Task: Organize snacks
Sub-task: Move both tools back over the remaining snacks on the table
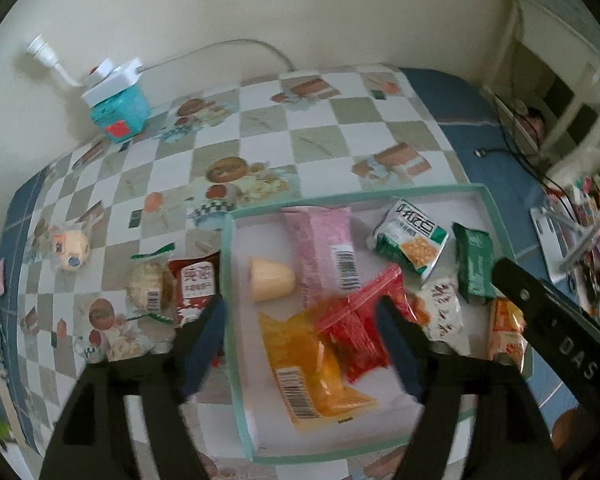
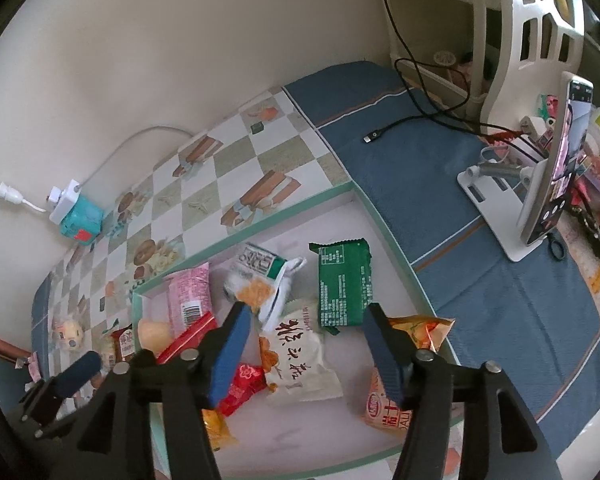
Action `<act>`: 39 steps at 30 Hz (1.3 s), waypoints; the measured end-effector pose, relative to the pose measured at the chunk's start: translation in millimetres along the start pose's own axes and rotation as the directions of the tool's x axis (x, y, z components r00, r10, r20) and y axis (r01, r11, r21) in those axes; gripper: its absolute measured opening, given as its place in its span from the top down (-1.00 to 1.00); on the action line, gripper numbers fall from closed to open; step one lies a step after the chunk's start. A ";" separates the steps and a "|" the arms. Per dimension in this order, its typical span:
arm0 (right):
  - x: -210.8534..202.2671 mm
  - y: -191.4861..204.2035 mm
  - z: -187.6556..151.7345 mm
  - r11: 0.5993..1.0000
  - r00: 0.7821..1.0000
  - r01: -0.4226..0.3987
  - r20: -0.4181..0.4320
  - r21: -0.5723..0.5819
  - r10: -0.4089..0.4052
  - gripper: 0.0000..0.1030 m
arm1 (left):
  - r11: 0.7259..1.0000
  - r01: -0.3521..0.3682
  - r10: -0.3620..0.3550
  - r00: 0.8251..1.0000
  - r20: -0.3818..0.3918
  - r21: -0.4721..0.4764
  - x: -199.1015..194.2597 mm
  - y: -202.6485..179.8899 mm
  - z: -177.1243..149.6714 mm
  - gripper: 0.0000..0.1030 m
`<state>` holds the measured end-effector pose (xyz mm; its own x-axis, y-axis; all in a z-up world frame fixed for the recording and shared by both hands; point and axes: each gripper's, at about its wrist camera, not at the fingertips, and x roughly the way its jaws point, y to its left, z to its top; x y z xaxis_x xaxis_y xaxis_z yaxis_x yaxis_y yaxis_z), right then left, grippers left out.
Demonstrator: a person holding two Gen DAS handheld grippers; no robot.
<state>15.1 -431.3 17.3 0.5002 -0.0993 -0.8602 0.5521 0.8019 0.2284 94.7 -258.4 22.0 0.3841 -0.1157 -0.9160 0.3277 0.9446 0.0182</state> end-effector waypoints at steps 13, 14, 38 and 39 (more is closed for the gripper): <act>-3.7 10.5 -1.2 0.997 0.998 0.056 0.033 -0.058 -0.054 -0.83 | 0.970 -0.086 0.090 0.996 0.005 -0.227 -1.3 64.9 3.9 -0.80; -4.5 12.1 -1.4 0.997 0.998 0.054 0.037 -0.063 -0.051 -0.89 | 0.967 -0.096 0.100 0.995 0.004 -0.238 -1.1 69.4 3.4 -0.80; -16.3 110.7 -26.5 0.953 0.999 -0.009 0.044 -0.304 0.023 -1.00 | 0.858 -0.215 0.202 0.976 -0.077 -0.466 -0.6 165.6 -20.3 -0.83; -16.2 117.1 -28.4 0.949 0.999 -0.012 0.042 -0.315 0.026 -1.00 | 0.851 -0.220 0.207 0.975 -0.080 -0.477 -1.2 171.7 -21.5 -0.83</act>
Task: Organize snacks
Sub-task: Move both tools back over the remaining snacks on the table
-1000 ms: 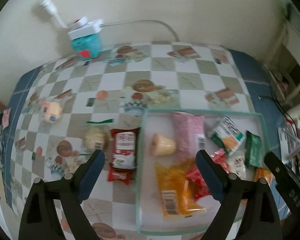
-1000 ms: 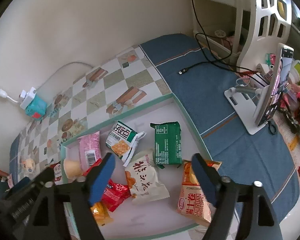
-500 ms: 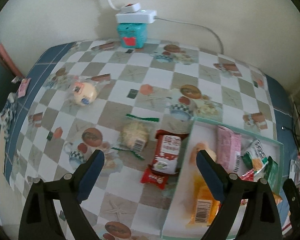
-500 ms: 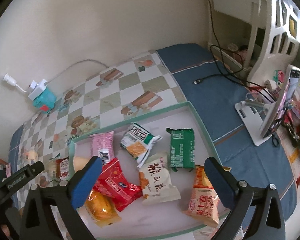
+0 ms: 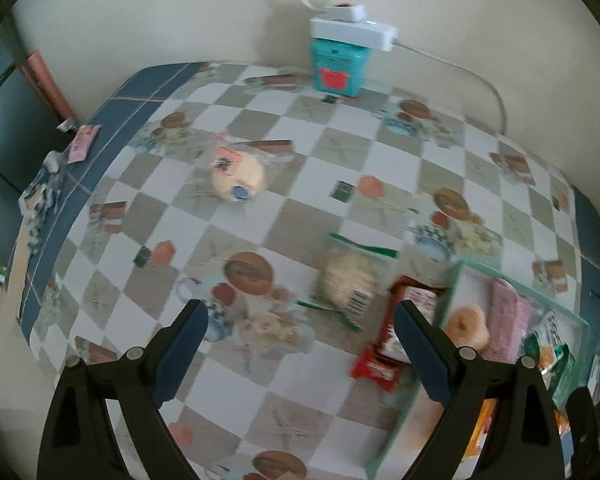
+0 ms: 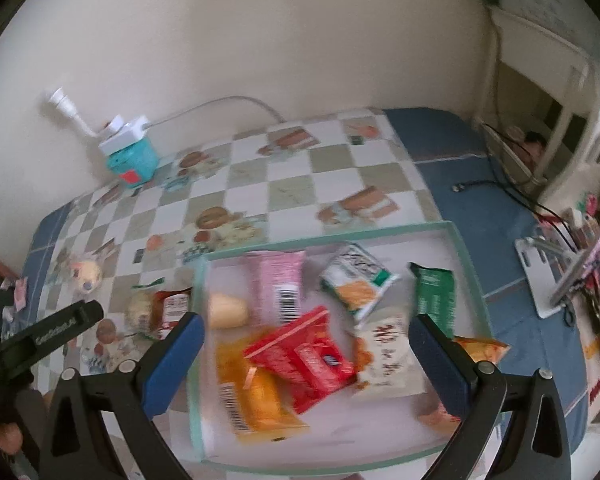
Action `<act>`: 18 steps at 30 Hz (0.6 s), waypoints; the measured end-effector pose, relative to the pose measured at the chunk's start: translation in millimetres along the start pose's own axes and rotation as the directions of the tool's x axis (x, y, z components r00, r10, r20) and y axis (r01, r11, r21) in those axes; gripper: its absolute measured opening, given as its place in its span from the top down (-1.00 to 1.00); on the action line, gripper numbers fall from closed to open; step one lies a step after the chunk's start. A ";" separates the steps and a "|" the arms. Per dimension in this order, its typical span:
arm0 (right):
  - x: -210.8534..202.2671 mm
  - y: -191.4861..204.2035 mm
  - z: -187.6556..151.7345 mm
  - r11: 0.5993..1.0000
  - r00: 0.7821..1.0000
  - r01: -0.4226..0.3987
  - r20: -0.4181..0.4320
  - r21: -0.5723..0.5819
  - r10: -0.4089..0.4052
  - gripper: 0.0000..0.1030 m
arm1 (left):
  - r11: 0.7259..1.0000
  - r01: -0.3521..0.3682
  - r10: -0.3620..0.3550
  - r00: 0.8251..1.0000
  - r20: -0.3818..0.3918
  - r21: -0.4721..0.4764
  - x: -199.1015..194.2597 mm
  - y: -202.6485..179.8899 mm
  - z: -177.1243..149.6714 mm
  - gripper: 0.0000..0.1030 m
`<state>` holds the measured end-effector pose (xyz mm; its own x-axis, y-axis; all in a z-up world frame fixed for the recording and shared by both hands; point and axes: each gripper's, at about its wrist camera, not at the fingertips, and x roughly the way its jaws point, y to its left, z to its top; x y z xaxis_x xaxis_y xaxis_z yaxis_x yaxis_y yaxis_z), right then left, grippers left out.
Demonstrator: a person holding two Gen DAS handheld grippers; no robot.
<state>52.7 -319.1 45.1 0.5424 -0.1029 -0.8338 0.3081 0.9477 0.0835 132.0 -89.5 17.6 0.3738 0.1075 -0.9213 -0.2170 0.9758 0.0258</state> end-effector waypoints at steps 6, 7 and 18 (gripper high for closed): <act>1.3 37.6 -2.0 0.997 1.000 -0.023 -0.002 -0.074 0.023 -1.00 | 0.996 -0.025 0.024 1.000 -0.009 -0.081 6.1 35.0 11.8 -0.83; 2.0 43.3 -2.5 0.996 1.000 -0.024 -0.003 -0.083 0.024 -1.00 | 0.995 -0.028 0.027 1.000 -0.010 -0.092 6.9 40.0 13.3 -0.83; 19.8 75.9 -8.1 0.993 1.000 -0.013 -0.026 -0.117 0.010 -1.00 | 0.985 -0.017 0.014 1.000 -0.019 -0.173 17.6 89.1 34.4 -0.83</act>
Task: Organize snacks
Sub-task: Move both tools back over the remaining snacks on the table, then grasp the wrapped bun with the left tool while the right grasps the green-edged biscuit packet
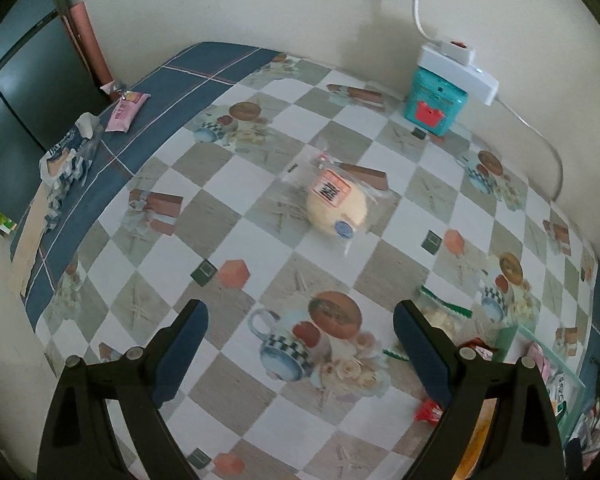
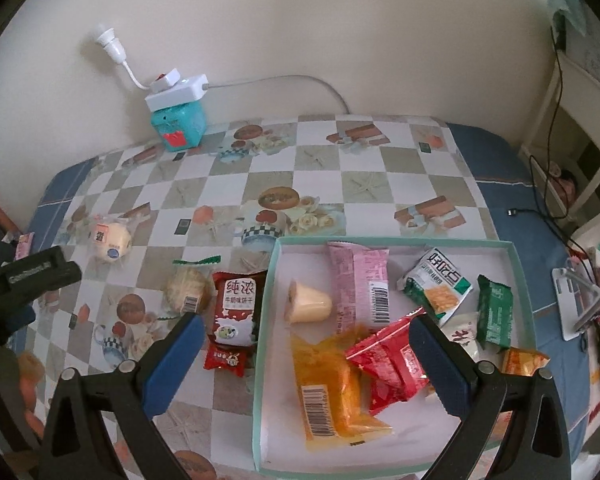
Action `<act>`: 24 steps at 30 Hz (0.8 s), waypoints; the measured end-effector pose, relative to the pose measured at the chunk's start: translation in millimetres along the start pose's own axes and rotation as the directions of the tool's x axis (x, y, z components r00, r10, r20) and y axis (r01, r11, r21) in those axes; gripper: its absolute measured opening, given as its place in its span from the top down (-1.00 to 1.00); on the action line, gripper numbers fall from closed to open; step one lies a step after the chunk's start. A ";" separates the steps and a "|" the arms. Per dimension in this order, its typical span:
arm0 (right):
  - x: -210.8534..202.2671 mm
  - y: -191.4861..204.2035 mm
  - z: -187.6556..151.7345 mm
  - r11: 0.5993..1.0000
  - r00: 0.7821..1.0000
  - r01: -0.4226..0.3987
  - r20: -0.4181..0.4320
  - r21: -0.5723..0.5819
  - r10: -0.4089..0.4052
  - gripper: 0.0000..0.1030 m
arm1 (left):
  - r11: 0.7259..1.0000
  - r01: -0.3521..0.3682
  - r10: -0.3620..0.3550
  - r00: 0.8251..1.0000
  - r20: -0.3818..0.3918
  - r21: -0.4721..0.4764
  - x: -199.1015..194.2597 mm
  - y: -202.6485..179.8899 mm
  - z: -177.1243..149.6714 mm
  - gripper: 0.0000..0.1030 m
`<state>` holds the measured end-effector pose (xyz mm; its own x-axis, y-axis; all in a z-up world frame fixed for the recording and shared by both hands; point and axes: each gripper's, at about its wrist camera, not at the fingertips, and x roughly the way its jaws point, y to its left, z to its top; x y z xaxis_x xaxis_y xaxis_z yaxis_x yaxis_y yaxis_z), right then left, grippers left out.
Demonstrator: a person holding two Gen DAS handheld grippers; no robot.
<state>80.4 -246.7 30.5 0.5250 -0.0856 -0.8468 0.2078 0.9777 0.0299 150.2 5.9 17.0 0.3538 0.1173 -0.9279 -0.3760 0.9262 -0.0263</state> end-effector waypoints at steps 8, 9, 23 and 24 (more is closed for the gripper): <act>9.7 -19.4 4.9 0.992 1.000 0.017 0.002 0.127 -0.017 -1.00 | 0.996 0.071 -0.071 0.997 -0.005 -0.051 8.3 28.9 22.5 -0.83; 10.8 -21.4 5.5 0.989 1.000 0.012 0.005 0.147 -0.013 -1.00 | 0.996 0.076 -0.076 0.997 0.004 -0.049 8.9 31.7 26.8 -0.83; 31.5 44.5 18.0 0.994 0.997 -0.067 0.040 0.083 0.064 -0.96 | 0.979 0.177 -0.178 0.984 0.004 0.098 35.8 37.0 65.6 -0.83; 35.0 50.8 19.1 0.995 0.997 -0.067 0.039 0.068 0.065 -0.93 | 0.978 0.170 -0.171 0.985 0.001 0.124 39.3 34.8 69.2 -0.83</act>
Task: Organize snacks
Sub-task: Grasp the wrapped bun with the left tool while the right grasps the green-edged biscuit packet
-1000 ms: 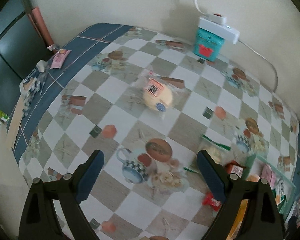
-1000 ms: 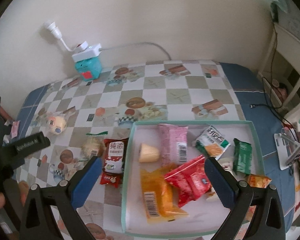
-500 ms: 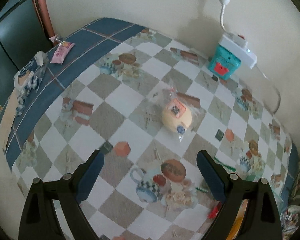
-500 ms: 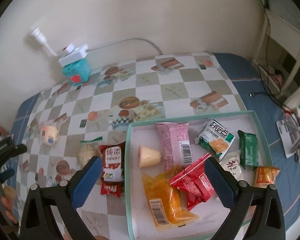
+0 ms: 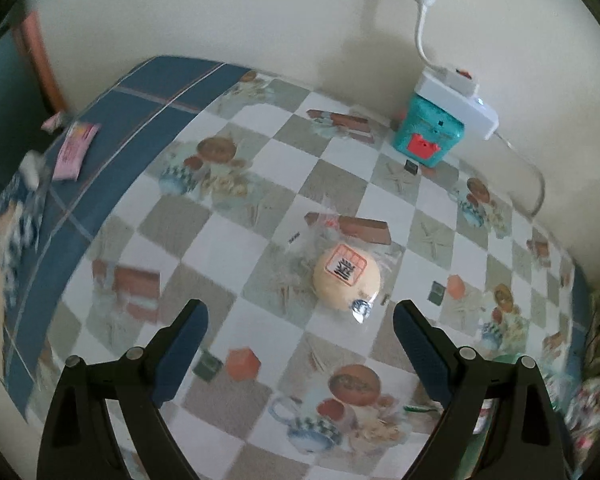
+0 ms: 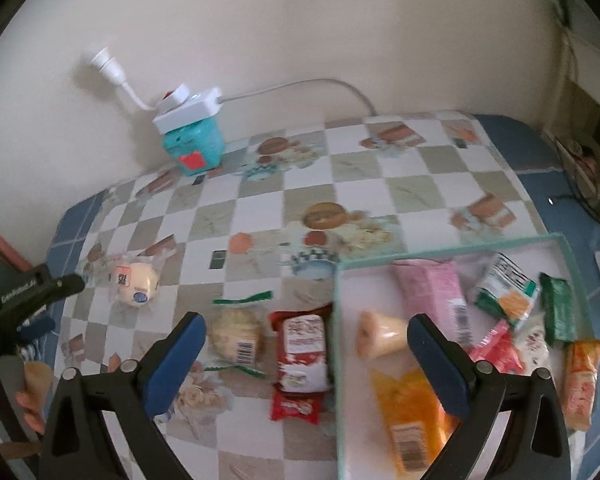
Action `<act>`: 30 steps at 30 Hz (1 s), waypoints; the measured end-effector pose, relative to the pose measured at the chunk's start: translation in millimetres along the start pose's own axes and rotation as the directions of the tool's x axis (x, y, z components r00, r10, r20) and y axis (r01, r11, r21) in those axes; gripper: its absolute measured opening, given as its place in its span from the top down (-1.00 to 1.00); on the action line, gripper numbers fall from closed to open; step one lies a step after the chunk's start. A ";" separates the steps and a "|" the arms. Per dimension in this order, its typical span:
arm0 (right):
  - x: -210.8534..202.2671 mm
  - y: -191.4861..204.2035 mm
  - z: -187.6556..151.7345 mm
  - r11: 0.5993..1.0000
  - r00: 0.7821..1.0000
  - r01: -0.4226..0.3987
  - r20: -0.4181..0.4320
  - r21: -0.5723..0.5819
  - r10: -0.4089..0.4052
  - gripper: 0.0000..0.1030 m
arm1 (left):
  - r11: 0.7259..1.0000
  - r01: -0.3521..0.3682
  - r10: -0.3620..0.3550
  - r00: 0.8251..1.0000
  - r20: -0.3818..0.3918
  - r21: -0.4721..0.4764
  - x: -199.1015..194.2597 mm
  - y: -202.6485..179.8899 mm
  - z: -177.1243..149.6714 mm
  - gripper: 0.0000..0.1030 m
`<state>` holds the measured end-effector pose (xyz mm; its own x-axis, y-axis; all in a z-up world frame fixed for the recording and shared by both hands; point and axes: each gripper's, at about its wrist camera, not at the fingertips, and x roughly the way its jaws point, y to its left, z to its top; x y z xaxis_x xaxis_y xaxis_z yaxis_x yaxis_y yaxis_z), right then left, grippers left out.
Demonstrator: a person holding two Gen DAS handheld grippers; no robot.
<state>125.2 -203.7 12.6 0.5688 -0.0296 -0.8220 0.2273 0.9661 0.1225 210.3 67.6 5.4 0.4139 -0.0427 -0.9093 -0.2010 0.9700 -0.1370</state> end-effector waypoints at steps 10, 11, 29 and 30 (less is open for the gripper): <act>46.4 38.5 -2.8 0.997 0.995 -0.057 -0.091 -0.057 0.051 -0.58 | 0.971 0.036 -0.024 0.998 -0.053 0.238 27.8 -12.2 31.3 -0.83; 51.4 42.2 -4.4 0.996 0.993 -0.062 -0.104 -0.065 0.055 -0.53 | 0.966 0.035 -0.019 0.998 -0.061 0.256 31.6 -14.7 31.6 -0.83; 94.9 68.9 -21.3 0.989 0.979 -0.072 -0.197 -0.127 0.046 -0.27 | 0.921 0.049 -0.002 0.993 -0.121 0.387 83.1 -49.0 33.0 -0.83; 95.4 71.0 -22.2 0.988 0.979 -0.078 -0.198 -0.131 0.051 -0.27 | 0.919 0.049 -0.001 0.992 -0.123 0.391 85.3 -50.4 32.4 -0.83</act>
<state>178.0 -132.2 -69.5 0.4119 0.0711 -0.9085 0.0762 0.9908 0.1121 284.6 22.9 -52.5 0.3015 -0.0724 -0.9507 0.1829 0.9830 -0.0168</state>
